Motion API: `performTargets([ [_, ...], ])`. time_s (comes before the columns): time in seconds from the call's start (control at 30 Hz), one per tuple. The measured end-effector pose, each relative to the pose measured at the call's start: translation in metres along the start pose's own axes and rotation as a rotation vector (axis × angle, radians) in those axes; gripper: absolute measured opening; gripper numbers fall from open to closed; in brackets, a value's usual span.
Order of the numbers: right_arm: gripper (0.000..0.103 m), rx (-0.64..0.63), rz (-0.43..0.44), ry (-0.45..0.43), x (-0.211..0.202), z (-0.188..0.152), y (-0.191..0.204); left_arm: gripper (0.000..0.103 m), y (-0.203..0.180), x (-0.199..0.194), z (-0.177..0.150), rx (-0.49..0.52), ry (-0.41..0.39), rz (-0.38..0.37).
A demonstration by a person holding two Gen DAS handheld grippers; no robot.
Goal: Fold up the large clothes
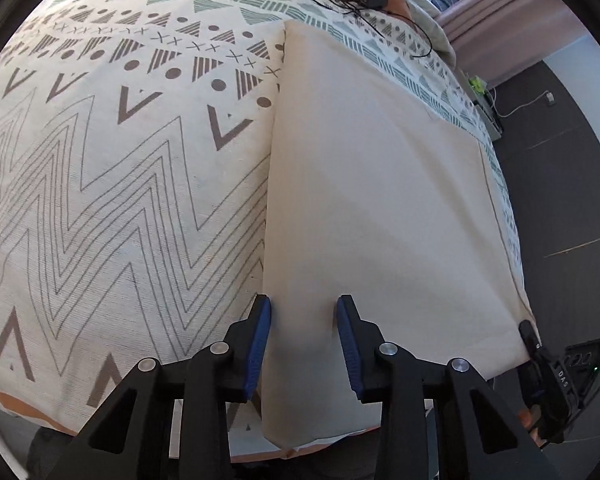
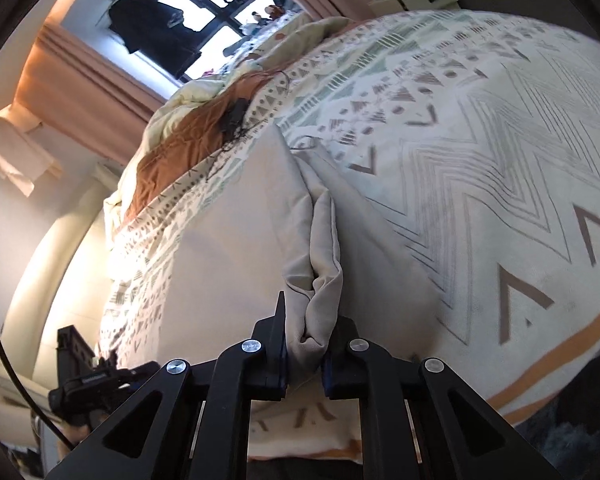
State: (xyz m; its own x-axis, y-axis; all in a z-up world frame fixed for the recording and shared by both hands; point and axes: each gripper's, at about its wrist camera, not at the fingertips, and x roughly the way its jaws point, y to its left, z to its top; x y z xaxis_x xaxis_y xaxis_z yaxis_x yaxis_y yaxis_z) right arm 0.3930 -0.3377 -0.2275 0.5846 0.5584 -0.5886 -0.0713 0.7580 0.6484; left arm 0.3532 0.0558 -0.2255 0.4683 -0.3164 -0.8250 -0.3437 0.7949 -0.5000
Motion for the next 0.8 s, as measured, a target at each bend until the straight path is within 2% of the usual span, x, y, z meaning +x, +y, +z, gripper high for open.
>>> performTargets([
  [0.17,0.011,0.079,-0.007,0.02,0.013,-0.005,-0.033,0.035,-0.006,0.001,-0.001,0.008,0.017,-0.028],
  [0.23,0.011,0.091,-0.001,0.015,0.012,-0.004,-0.035,0.035,-0.008,0.005,-0.002,0.007,0.027,-0.035],
  [0.4,0.01,0.048,-0.057,-0.009,0.006,0.009,-0.026,0.035,-0.01,0.004,-0.006,0.011,0.045,-0.041],
  [0.6,0.011,0.082,-0.072,0.076,0.014,0.005,-0.036,0.035,-0.012,0.005,-0.011,0.006,0.066,-0.057],
  [0.7,0.024,0.061,-0.096,0.1,-0.001,0.006,-0.028,0.035,-0.011,0.0,-0.014,0.0,0.067,-0.045],
  [0.77,0.043,0.047,-0.113,0.089,-0.011,0.008,-0.026,0.035,-0.011,-0.007,-0.015,0.004,0.05,-0.047],
  [0.8,0.049,0.035,-0.125,0.078,-0.018,0.01,-0.025,0.035,-0.011,-0.011,-0.016,0.008,0.039,-0.048],
])
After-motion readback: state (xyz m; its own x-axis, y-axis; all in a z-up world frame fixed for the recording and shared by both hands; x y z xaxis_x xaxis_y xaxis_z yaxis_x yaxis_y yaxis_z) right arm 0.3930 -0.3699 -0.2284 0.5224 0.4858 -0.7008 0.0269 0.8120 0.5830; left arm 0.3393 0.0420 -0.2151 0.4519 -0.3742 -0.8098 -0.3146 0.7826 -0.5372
